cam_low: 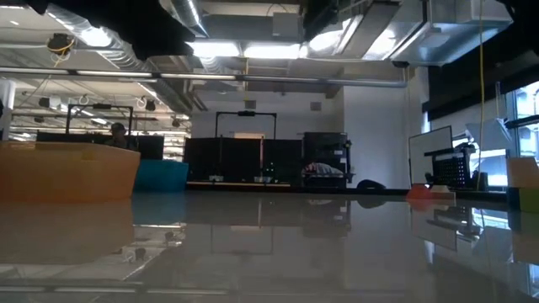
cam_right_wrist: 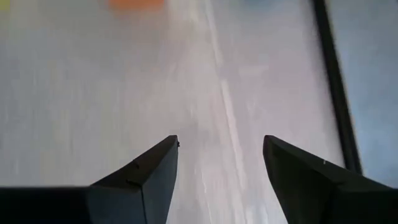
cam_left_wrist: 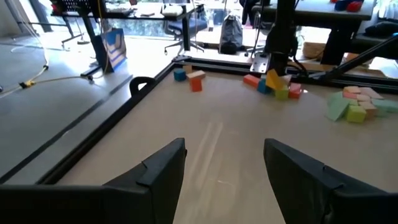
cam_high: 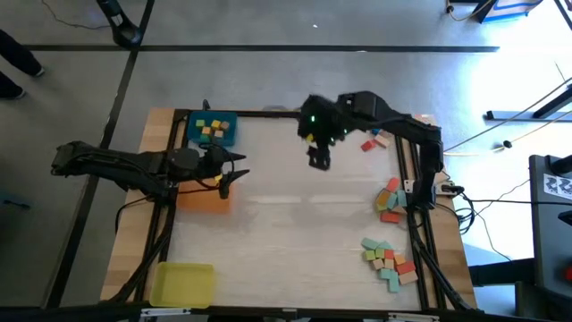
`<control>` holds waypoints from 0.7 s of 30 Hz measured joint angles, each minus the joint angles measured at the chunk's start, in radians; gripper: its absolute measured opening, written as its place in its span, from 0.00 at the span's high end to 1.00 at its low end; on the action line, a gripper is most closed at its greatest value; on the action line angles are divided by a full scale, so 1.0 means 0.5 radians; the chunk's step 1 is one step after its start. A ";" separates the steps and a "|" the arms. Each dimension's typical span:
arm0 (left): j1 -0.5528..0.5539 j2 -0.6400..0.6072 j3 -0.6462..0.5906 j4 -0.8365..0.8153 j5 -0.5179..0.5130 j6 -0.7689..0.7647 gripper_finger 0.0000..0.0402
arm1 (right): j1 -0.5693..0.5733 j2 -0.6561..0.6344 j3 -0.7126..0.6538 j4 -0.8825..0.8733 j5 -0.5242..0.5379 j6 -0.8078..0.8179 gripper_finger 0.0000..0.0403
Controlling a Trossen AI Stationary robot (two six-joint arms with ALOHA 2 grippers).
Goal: Sort blocks by size
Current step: Put the light green cube block into the blue bin
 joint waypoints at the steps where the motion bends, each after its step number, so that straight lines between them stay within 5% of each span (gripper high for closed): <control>1: 0.000 0.009 0.000 -0.006 0.000 -0.006 0.49 | 0.035 0.000 0.000 -0.071 0.018 0.021 0.42; 11: -0.001 0.028 0.000 -0.013 0.000 -0.046 0.49 | 0.451 -0.174 -0.295 -0.176 0.165 0.268 0.42; 21: -0.001 0.028 0.000 -0.013 0.000 -0.041 0.49 | 0.622 -0.740 -1.247 -0.061 0.366 0.874 0.42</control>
